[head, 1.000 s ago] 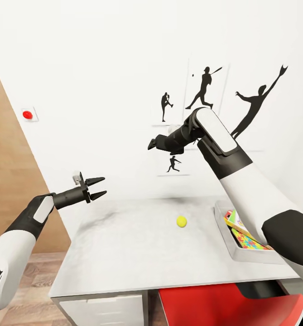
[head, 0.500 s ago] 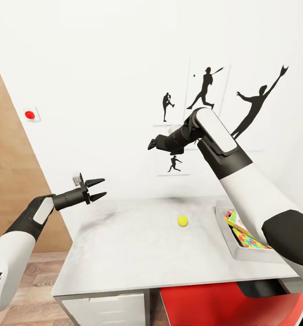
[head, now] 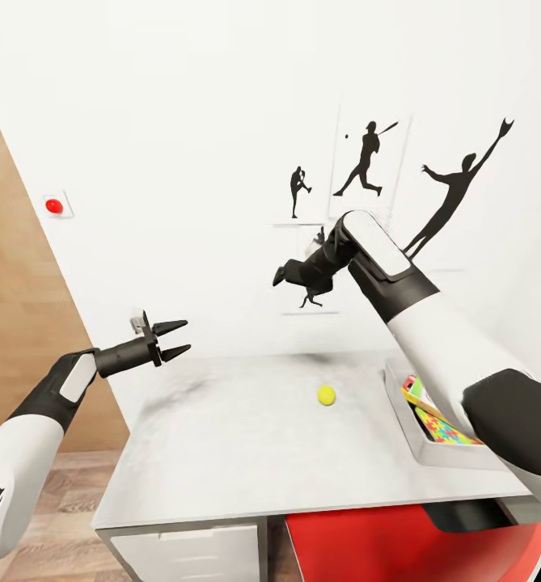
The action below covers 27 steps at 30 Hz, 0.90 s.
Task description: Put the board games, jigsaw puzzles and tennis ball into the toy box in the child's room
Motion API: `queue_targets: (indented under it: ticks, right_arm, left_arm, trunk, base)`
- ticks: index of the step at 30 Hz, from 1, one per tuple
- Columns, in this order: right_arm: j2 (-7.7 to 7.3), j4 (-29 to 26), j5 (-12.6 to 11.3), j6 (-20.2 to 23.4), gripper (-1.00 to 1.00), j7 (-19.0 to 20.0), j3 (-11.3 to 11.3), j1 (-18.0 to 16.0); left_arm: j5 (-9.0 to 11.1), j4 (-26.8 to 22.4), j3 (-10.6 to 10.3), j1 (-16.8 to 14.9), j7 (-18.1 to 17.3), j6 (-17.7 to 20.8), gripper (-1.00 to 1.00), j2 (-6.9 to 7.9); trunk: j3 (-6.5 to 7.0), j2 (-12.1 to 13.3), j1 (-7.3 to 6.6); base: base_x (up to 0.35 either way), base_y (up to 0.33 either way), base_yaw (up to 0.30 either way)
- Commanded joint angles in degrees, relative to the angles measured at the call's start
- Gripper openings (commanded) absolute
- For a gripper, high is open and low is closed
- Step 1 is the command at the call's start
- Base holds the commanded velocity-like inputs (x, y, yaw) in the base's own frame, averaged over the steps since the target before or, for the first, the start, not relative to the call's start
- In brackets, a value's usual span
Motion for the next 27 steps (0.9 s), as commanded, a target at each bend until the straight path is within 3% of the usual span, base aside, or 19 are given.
queue_targets:
  ticks: [1,6,14,18,24,27]
  right_arm:
    - [0.14,1.38,0.3,0.16,1.0,-0.58,0.08,-0.09]
    - [0.62,6.59,6.81,-0.07,1.0,0.04,0.11,-0.09]
    - [3.29,10.75,10.86,-0.31,1.0,0.27,0.11,-0.09]
    - [4.32,14.44,14.63,-1.15,1.0,0.35,0.11,-0.05]
    - [5.4,17.46,24.55,-4.74,1.0,5.57,0.97,5.12]
    - [5.22,17.69,28.1,-5.72,1.0,8.4,1.16,6.4]
  left_arm:
    - [-0.17,0.02,0.06,-0.02,-0.24,0.21,1.0,0.0]
    - [-0.17,0.02,0.07,0.33,-0.24,0.14,1.0,-0.01]
    - [-0.2,0.02,0.06,1.27,-0.24,0.04,1.0,-0.01]
    - [-0.21,0.02,0.02,1.83,-0.24,-0.1,1.0,-0.01]
    - [-0.17,0.02,0.0,2.81,-0.76,-0.14,1.0,-0.06]
    - [-0.17,0.02,-0.01,3.19,-1.51,-0.14,1.0,-0.04]
  trunk:
    - [-0.13,-0.14,0.04]
    - [-0.13,-0.14,0.04]
    - [-0.13,-0.14,0.04]
    - [-0.13,-0.14,0.04]
    - [-0.13,-0.14,0.04]
    - [-0.13,-0.14,0.04]
  base:
    - [0.0,0.0,0.0]
    - [0.0,0.0,0.0]
    - [0.0,0.0,0.0]
    - [0.0,0.0,0.0]
    - [0.0,0.0,0.0]
    - [0.0,0.0,0.0]
